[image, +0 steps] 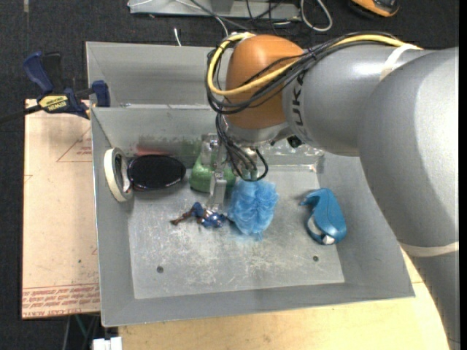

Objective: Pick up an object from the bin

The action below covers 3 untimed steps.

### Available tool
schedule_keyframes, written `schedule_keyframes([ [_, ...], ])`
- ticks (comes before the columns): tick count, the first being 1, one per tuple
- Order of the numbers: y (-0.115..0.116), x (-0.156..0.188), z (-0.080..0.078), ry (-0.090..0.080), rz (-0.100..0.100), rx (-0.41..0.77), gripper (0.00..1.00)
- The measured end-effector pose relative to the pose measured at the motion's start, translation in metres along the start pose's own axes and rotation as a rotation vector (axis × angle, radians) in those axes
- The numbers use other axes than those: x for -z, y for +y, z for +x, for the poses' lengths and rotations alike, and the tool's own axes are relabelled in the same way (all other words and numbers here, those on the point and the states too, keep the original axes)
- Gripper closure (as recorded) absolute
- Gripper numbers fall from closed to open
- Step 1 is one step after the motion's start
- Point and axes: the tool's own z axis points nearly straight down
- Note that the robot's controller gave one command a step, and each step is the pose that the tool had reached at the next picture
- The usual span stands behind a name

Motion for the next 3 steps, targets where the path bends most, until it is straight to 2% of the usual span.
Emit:
schedule_keyframes([
  [1, 0.019, -0.017, 0.089, 0.006, -0.001, 0.199, 0.0],
  [2, 0.017, 0.081, 0.056, -0.007, -0.001, 0.09, 0.0],
  [3, 0.013, 0.025, 0.061, -0.001, -0.001, 0.111, 0.0],
])
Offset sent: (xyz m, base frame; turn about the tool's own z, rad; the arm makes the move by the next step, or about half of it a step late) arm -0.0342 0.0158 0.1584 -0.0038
